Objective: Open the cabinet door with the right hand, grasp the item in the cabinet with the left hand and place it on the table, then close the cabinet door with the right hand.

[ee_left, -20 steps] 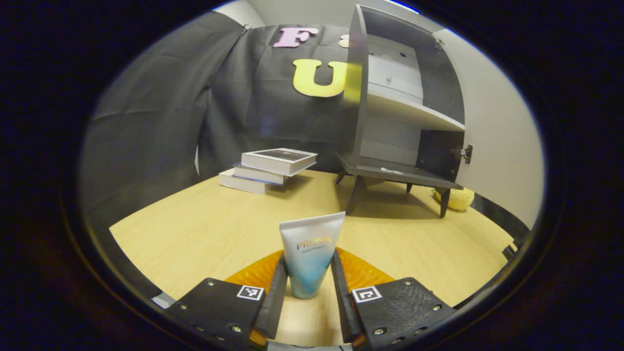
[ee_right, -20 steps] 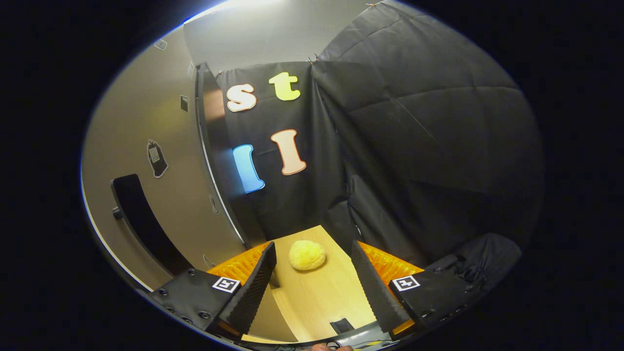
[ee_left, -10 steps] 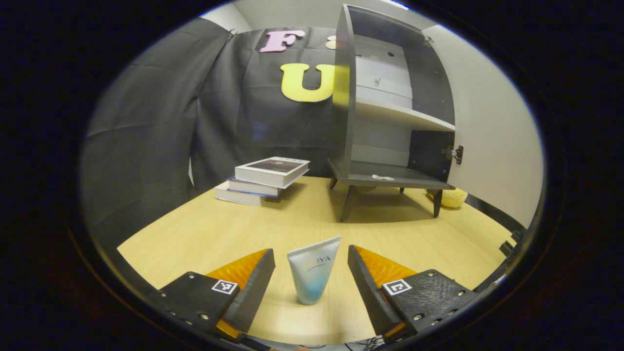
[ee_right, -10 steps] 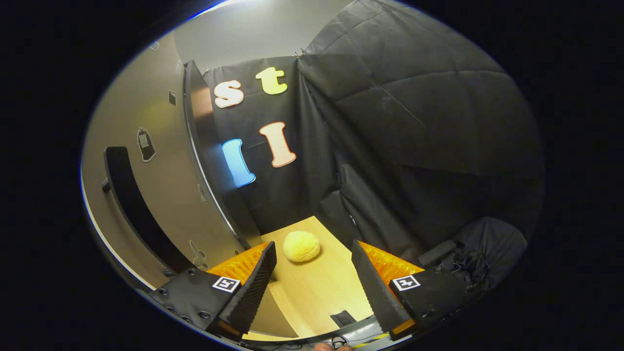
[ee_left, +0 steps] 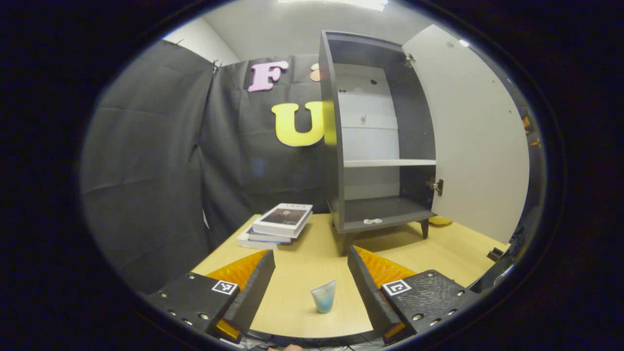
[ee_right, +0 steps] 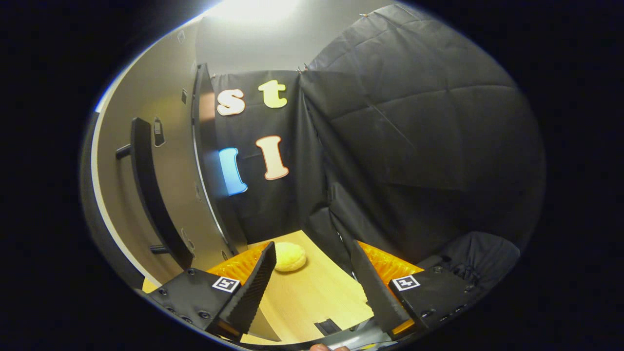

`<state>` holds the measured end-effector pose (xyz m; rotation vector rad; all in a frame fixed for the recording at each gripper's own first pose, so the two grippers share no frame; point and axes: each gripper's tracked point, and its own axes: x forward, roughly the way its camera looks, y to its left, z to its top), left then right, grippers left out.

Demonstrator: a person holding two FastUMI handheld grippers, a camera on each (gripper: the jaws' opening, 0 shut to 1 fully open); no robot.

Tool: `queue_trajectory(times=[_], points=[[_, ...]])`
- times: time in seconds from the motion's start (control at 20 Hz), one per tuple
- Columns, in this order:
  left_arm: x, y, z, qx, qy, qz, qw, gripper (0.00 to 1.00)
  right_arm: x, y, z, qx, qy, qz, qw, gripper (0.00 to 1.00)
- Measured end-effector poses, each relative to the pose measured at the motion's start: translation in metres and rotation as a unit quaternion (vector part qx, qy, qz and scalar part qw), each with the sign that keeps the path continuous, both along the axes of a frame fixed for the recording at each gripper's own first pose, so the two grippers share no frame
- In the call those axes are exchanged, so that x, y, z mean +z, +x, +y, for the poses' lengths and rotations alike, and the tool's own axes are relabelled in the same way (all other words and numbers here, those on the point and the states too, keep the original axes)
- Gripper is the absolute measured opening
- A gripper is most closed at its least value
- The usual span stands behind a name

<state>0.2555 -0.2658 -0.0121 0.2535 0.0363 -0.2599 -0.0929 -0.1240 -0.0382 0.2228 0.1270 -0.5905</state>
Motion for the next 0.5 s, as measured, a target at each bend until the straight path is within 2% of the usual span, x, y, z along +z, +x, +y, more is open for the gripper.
queue_trajectory(times=[0.05, 0.25, 0.4, 0.5], points=[[0.015, -0.006, -0.006, 0.0, -0.004, -0.008, 1.0, 0.92, 0.003, 0.0, 0.001, 0.005, -0.002, -0.005, 1.0, 0.97], [0.051, -0.015, -0.025, -0.001, -0.032, 0.0, 0.999, 0.89, 0.026, -0.007, -0.004, 0.022, -0.025, -0.02, 0.999, 0.98], [0.076, -0.012, -0.026, 0.018, -0.016, -0.001, 1.0, 0.92, 0.054, -0.014, -0.008, 0.034, -0.048, -0.037, 0.998, 0.97], [0.093, -0.012, -0.037, 0.009, -0.024, -0.012, 1.0, 0.89, 0.067, -0.017, -0.008, 0.042, -0.058, -0.044, 0.996, 0.97]])
